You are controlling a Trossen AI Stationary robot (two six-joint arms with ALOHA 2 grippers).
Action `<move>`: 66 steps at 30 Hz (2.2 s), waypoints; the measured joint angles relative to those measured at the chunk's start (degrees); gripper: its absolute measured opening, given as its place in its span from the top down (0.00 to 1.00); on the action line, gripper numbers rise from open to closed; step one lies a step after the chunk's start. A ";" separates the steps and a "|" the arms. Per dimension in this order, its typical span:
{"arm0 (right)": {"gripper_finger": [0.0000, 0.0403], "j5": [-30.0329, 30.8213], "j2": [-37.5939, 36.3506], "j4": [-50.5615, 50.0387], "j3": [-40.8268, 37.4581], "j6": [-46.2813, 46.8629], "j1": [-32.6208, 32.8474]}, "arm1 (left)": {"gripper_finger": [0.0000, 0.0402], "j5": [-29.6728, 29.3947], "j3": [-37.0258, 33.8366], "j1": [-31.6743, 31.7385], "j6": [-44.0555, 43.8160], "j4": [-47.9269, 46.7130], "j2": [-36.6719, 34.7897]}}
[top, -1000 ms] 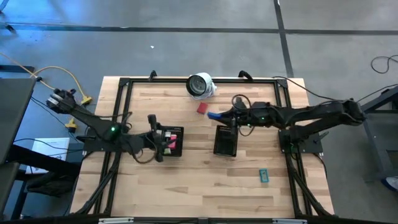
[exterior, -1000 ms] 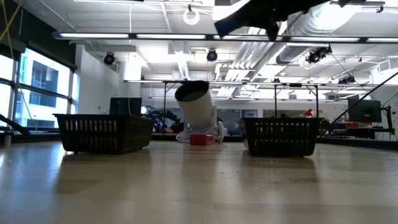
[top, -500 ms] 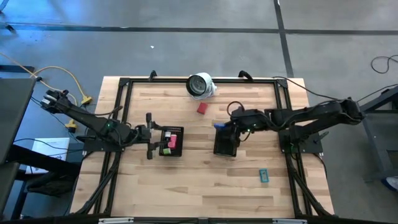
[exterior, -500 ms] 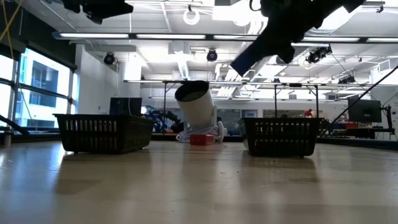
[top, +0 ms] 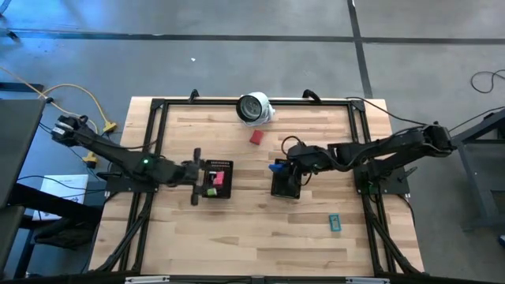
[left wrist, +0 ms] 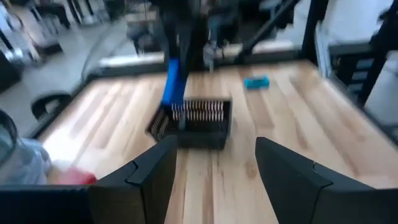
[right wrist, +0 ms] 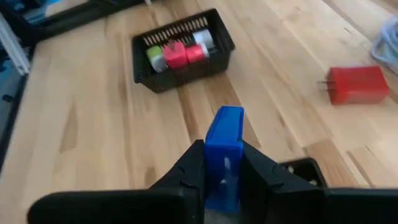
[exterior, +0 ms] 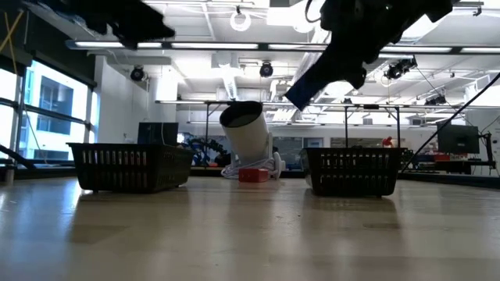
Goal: Pick & Place Office items
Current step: Put the blue digital clock into the right black bin
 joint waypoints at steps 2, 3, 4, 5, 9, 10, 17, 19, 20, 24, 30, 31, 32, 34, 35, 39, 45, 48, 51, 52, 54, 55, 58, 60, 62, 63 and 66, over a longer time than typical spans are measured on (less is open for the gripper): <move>0.88 -0.63 0.00 1.17 0.00 -0.12 0.31 | 0.47 3.43 0.27 2.79 -0.32 0.26 3.07; 0.88 -0.66 0.00 1.35 0.00 -0.16 0.31 | 0.47 5.55 0.95 4.41 -0.53 0.02 4.64; 0.88 -0.84 0.00 1.34 0.00 -0.40 0.33 | 0.47 7.93 1.98 5.99 -0.69 -0.06 6.16; 0.88 -1.58 0.00 1.42 0.00 -0.58 0.31 | 0.47 10.57 3.41 7.60 -0.71 -0.13 7.79; 0.88 -3.17 0.79 3.04 0.00 -0.99 0.45 | 0.47 19.63 12.06 13.31 0.59 -6.35 15.63; 0.88 -3.24 0.78 2.97 0.00 -1.02 0.64 | 0.47 21.44 14.83 14.41 0.91 -8.97 17.70; 0.88 -3.14 0.87 3.20 0.09 -2.79 2.11 | 0.47 31.25 27.54 19.64 3.14 -21.02 27.63; 0.88 -3.08 0.87 3.42 0.09 -2.96 2.32 | 0.47 33.57 29.23 20.74 3.52 -20.63 28.80; 0.88 -3.04 0.87 3.63 0.09 -3.00 2.32 | 0.47 34.84 30.09 21.27 3.49 -20.60 29.37; 0.88 -2.63 0.87 5.25 0.04 -4.43 2.30 | 0.47 38.36 33.17 22.44 3.51 -20.24 32.22; 0.88 -2.64 0.87 7.99 0.04 -6.55 2.29 | 0.47 39.43 36.46 22.51 3.87 -20.45 36.30; 0.88 -2.65 0.87 8.21 0.04 -6.79 2.29 | 0.47 39.53 36.77 22.70 3.88 -20.76 36.81; 0.88 -2.67 0.87 8.44 0.04 -6.95 2.28 | 0.47 39.54 37.21 22.84 3.88 -20.71 37.33; 0.88 -3.12 0.87 8.55 0.04 -7.05 2.19 | 0.47 40.02 37.86 23.35 3.90 -20.50 38.00; 0.88 -3.15 0.87 8.72 0.04 -7.05 2.19 | 0.47 40.30 38.37 23.62 3.88 -20.66 38.41; 0.88 -3.27 0.87 8.84 0.04 -7.05 2.19 | 0.47 41.22 39.76 24.18 3.90 -20.59 39.54; 0.88 -3.34 0.87 10.22 0.04 -8.10 2.19 | 0.47 41.68 40.54 24.31 4.12 -20.59 40.68; 0.88 -3.04 0.87 10.10 0.04 -8.56 2.19 | 0.47 40.66 40.52 24.44 5.14 -22.67 40.79; 0.88 -2.00 0.87 10.61 0.04 -9.04 2.28 | 0.47 39.42 40.52 24.51 5.65 -23.70 40.79; 0.88 -1.49 0.87 10.85 0.04 -9.36 2.43 | 0.47 39.45 40.52 24.69 5.65 -23.92 40.79; 0.88 -0.34 0.87 11.55 0.02 -10.35 2.94 | 0.47 39.49 40.50 25.01 6.18 -23.79 40.77; 0.88 0.06 0.87 12.09 0.02 -10.69 3.22 | 0.47 39.49 40.50 25.07 6.43 -23.69 40.77; 0.88 0.29 0.55 12.77 0.02 -11.68 3.46 | 0.47 39.49 40.50 25.38 6.61 -23.46 40.77; 0.88 0.35 0.55 13.19 0.02 -11.99 3.43 | 0.47 39.49 40.50 25.45 6.91 -22.61 40.77; 0.88 0.39 0.55 13.21 0.02 -12.01 3.40 | 0.47 39.71 40.50 25.45 6.92 -21.68 40.77; 0.88 0.41 0.55 13.21 0.02 -12.12 3.37 | 0.47 40.17 40.50 25.45 6.96 -20.96 40.77; 0.88 0.70 0.55 13.71 0.02 -12.83 3.39 | 0.48 41.53 40.50 25.45 6.96 -19.38 40.59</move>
